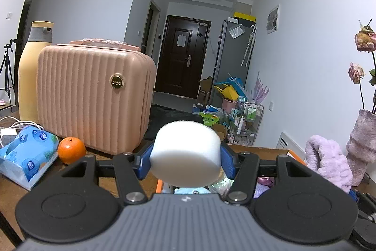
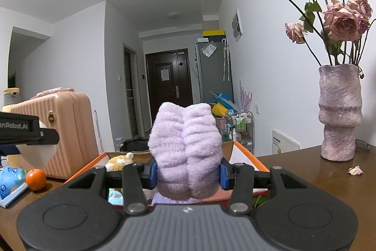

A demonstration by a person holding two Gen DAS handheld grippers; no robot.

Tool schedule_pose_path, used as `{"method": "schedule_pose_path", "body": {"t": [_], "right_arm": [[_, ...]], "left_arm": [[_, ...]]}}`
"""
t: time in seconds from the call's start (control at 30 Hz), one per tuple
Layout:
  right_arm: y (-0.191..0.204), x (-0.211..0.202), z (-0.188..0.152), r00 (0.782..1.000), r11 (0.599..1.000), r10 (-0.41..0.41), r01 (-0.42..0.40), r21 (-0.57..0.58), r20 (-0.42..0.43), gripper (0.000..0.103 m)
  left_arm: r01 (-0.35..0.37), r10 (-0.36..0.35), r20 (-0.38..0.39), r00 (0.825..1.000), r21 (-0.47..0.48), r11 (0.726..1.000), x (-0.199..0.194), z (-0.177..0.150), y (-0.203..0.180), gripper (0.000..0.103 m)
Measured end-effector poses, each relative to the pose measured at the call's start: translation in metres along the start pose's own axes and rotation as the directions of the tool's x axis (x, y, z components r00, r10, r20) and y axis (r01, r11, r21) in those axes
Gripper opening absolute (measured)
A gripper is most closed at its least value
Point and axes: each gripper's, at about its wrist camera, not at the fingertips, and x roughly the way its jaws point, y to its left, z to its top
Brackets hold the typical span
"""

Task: Organize soft objects
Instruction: 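Lower the left tool's foam cylinder and right tool's headband into the box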

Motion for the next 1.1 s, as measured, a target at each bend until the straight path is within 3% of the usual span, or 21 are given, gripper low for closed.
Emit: {"method": "schedule_pose_path", "body": {"t": [0.7,1.1], "right_arm": [[0.011,0.053,0.007,1.0,1.0,0.009,-0.009,-0.01,0.012,0.046],[0.008,0.077,0.007,1.0,1.0,-0.019,0.019,-0.009,-0.023,0.046]], "left_arm": [[0.006,-0.006,-0.007,1.0,0.025,1.0,0.057,0.008,-0.015,0.059],[0.025,-0.024,-0.025,0.999,0.045,0.999,0.084,0.009,-0.024,0.059]]}}
